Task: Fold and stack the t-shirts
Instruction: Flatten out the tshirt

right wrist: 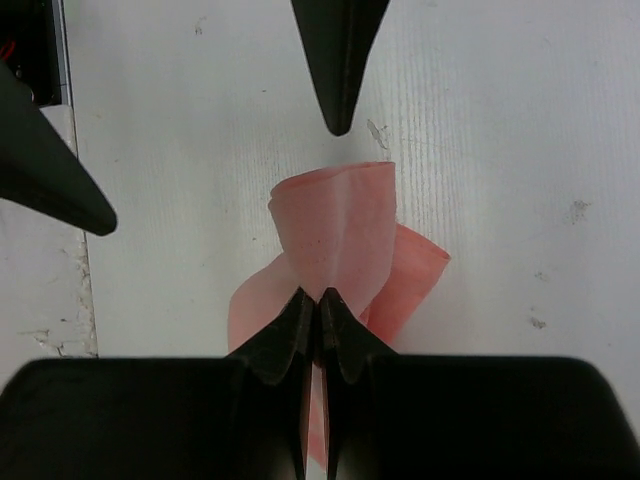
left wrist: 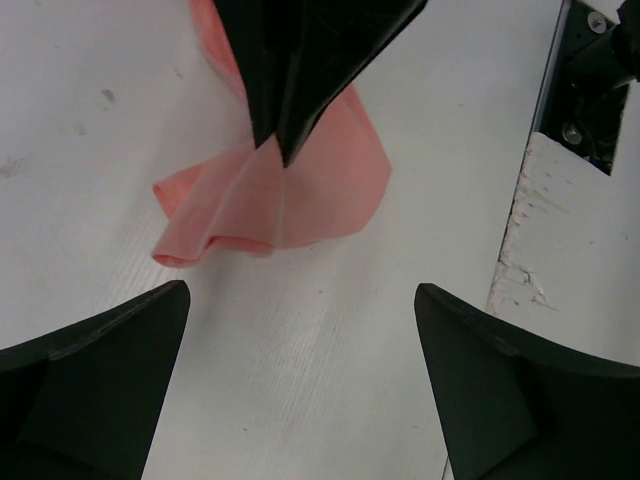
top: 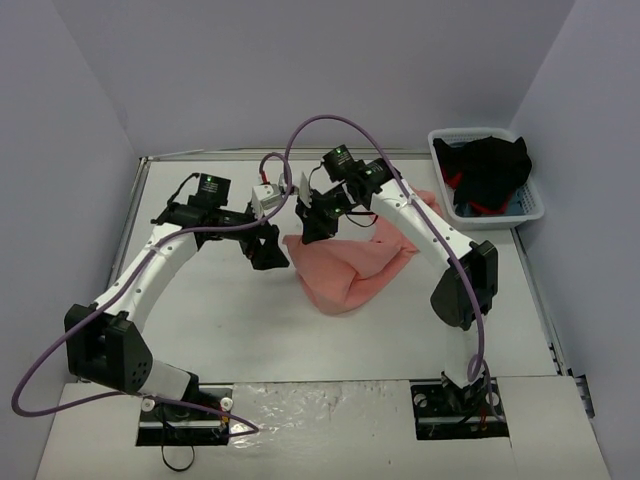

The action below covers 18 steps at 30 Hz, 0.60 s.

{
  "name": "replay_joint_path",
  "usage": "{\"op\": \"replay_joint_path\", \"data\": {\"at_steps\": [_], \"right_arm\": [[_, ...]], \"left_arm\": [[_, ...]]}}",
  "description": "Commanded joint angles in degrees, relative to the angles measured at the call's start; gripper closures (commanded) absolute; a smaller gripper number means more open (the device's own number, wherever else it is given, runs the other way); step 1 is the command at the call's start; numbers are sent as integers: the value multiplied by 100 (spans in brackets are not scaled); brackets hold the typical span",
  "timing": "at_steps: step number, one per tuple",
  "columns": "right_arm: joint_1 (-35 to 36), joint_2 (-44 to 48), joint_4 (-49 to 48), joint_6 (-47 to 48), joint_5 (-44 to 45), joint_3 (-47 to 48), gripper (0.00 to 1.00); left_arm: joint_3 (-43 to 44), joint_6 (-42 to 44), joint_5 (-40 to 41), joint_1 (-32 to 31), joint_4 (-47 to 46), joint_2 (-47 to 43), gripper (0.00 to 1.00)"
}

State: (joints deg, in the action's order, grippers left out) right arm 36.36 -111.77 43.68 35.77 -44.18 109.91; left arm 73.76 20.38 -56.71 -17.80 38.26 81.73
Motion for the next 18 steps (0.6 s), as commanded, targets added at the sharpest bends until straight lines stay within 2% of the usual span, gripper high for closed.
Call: {"op": "replay_joint_path", "data": {"at_steps": [1,5,14,16,18], "right_arm": [[55,84,387,123,-354,163,100],[47,173,606,264,-494,207,100],[38,261,782,405,-556,241,100],[29,243,817,422,-556,259,100],[38,252,852,440,-556,277,100]], "left_arm": [[-159,-298,423,-109,-776,-122,5],[-370,-368,740,-153,-1240,-254,5],[-512,-403,652,-303,-1637,-202,4],[-485,-412,591,-355,-1664,-132,0],[-415,-412,529,-390,-1664,-79,7]]}}
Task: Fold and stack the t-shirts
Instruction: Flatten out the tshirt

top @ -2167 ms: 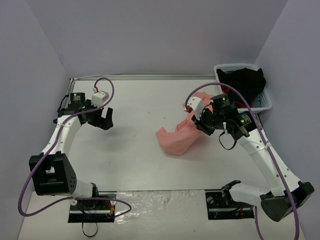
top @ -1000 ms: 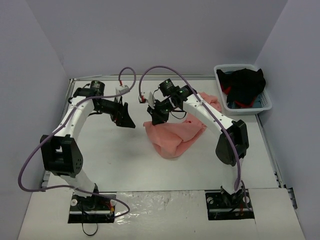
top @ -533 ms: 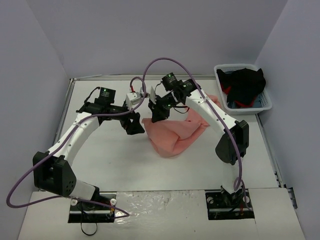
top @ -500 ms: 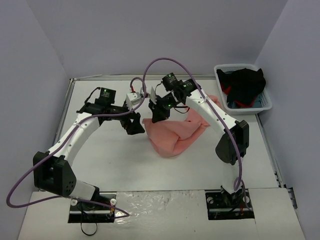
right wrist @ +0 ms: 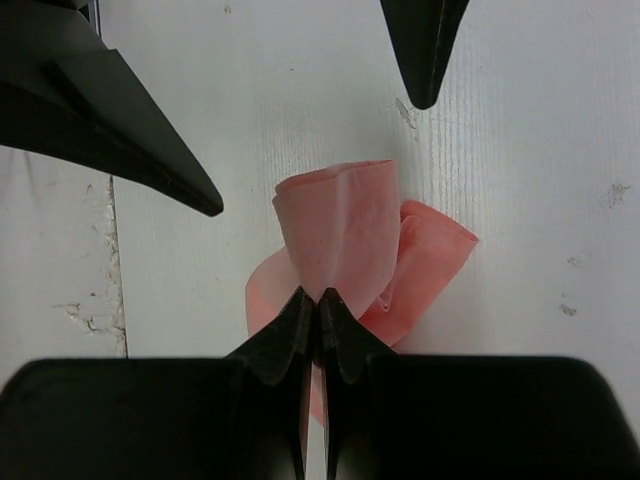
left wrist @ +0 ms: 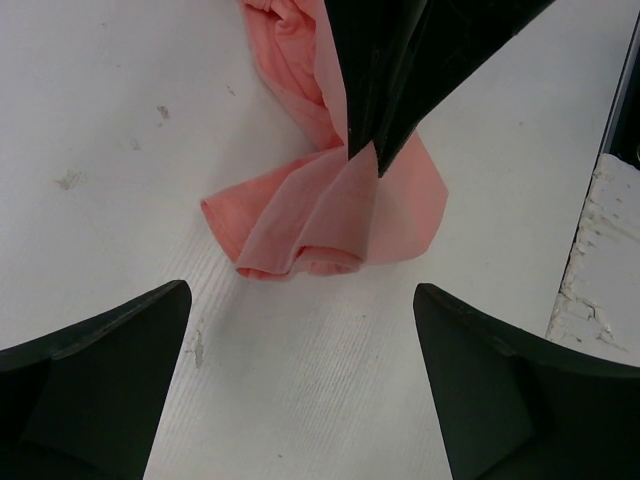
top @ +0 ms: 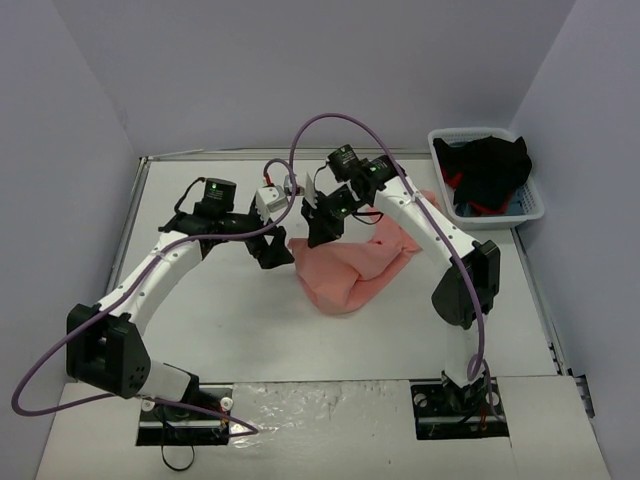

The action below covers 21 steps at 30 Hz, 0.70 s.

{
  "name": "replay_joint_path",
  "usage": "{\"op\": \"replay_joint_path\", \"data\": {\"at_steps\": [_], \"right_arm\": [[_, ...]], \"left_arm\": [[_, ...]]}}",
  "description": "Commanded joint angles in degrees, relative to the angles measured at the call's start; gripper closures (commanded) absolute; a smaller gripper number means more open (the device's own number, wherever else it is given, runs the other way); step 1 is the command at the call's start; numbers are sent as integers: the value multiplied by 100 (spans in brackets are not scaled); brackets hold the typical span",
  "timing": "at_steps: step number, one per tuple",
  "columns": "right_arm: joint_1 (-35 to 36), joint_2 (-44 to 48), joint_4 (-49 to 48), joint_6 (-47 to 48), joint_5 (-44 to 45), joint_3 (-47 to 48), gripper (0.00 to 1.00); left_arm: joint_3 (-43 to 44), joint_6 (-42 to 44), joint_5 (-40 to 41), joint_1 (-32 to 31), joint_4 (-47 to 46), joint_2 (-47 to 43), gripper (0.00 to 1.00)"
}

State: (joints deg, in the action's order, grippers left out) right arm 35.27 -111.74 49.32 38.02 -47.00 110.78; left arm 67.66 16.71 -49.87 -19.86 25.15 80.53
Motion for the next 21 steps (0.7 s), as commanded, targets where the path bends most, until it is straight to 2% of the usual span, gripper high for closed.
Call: {"op": "replay_joint_path", "data": {"at_steps": [1,14,17,18,20,21], "right_arm": [[147,250,297,223,-274,181,100],[51,197,491,390,-661,286,100],[51,179,491,408,-644,277,100],[51,179,508,408,-626,277,100],[42,179,508,425,-600,260,100],[42,171,517,426,-573,251,100]], "left_arm": [[213,-36,-172,-194,-344,102,8],[292,-1029,-954,-185,-1064,446,31],[335,-1240,-1095,-168,-1187,534,45],[344,-1275,-1156,-159,-1231,569,56],[362,-1284,-1174,-159,-1231,595,68],[371,-1267,-1174,-159,-1214,613,80]]}}
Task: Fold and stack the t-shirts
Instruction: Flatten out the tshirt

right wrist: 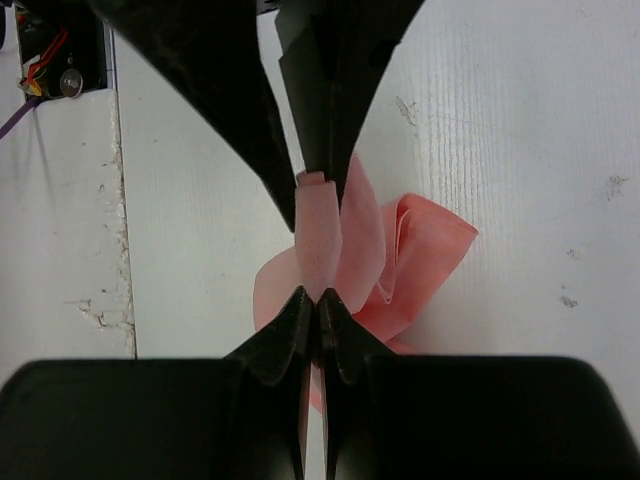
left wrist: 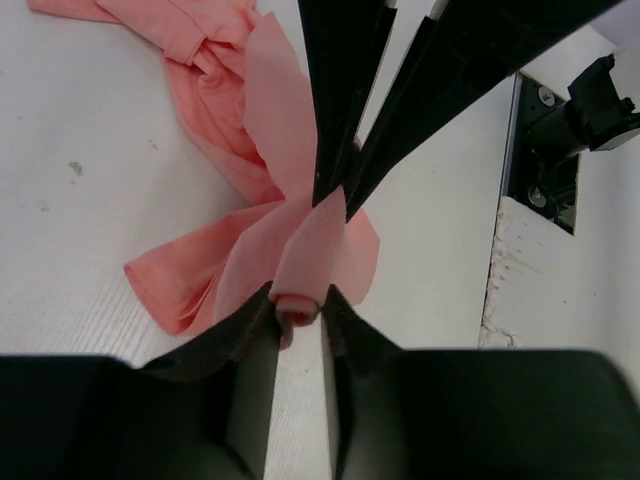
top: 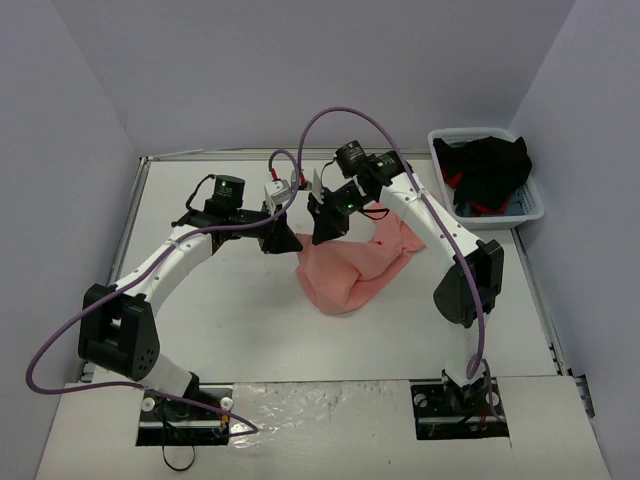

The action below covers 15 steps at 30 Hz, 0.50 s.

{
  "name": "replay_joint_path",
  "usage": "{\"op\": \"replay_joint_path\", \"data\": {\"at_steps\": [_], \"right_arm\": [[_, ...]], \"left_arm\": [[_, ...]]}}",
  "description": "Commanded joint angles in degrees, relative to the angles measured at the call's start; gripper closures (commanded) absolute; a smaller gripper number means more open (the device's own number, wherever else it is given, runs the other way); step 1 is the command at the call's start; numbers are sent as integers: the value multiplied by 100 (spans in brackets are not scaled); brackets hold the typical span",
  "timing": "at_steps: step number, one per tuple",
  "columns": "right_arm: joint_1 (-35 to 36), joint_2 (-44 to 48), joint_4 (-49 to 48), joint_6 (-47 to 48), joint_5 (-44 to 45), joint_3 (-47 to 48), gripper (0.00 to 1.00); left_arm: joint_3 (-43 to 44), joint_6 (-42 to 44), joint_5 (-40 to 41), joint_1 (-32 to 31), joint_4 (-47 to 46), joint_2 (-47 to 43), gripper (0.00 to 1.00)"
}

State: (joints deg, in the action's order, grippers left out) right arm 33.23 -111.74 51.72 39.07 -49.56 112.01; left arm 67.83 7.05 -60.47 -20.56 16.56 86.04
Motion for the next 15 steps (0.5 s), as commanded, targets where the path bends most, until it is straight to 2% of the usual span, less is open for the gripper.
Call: {"op": "replay_joint_path", "data": {"at_steps": [1,2,3,7,8,9,11,15], "right_arm": [[245,170,277,321,-300,129,100],[245,179,277,321,-291,120,100],[245,188,277,329,-256,94,100],[245,206,285,329,-203,41,100],[254,206,286,312,-160,41,67],[245,206,303,294,-20,32,48],[184,336,277,250,157,-73,29],[-386,802,110,303,359,-389,20]], "left_arm": [[362,-248,-114,-89,-311,71,86],[380,-152,-114,-89,-259,80,94],[397,-125,-114,-89,-197,80,97],[432,-63,-202,-71,-144,36,98],[485,50,-202,-63,-92,10,97],[529,147,-211,-54,118,-8,98],[747,558,-63,-1,626,-87,98],[1178,1403,439,87,1656,-254,97]]}}
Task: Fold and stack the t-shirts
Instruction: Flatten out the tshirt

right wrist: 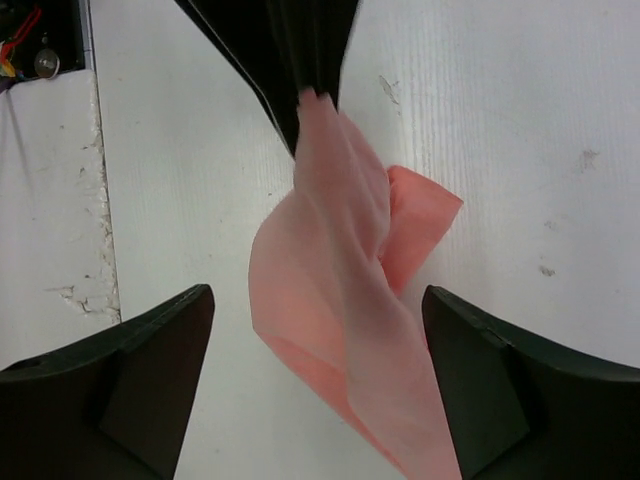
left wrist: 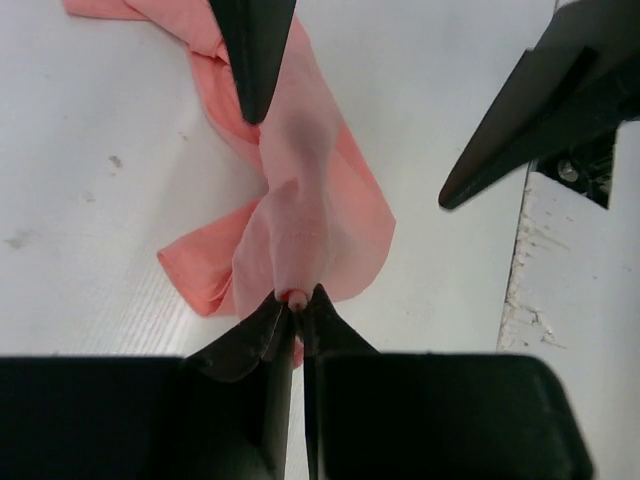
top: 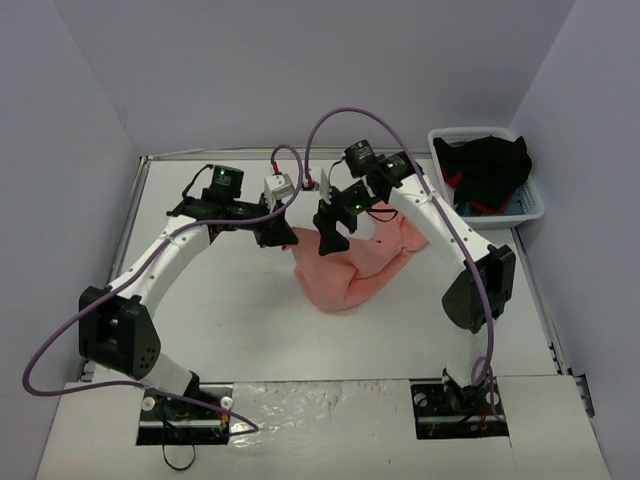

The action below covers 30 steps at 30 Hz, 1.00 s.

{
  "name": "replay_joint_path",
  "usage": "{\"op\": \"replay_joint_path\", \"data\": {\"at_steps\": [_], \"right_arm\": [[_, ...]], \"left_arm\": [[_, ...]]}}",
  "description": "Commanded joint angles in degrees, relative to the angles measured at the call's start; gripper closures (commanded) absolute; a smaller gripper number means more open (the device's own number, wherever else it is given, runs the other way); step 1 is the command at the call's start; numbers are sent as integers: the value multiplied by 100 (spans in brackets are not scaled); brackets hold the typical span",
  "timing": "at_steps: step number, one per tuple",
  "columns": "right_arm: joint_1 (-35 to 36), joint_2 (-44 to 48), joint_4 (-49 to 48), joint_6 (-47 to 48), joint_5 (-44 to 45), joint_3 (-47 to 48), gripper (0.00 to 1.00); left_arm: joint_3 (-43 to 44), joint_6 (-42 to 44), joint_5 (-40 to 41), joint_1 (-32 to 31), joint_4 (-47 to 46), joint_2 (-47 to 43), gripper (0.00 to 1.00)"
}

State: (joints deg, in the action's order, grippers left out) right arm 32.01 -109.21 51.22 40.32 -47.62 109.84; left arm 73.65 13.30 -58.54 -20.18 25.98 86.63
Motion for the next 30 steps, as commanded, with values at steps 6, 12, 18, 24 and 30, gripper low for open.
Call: {"op": "replay_joint_path", "data": {"at_steps": [6,12,18,24,30], "right_arm": [[-959,989,-1192,-788,2552,-902,18],[-1337,393,-1694,-1447,3794,-965,19],[-1627,-976,-1756,-1772,4146,-78,21],[-1751,-2120,-1765,-2036,4743,1081,21],[-1812,-2772,-1756,-2098,4921,1487,21]], "left_arm": [[651,1570,660,129,1515,-682,98],[545,1965,1652,208,1884,-1236,98],[695,2238,1689,734,2473,-1500,98],[476,2467,1486,1122,2763,-1798,98],[124,2625,1486,1219,2860,-1983,98]]}}
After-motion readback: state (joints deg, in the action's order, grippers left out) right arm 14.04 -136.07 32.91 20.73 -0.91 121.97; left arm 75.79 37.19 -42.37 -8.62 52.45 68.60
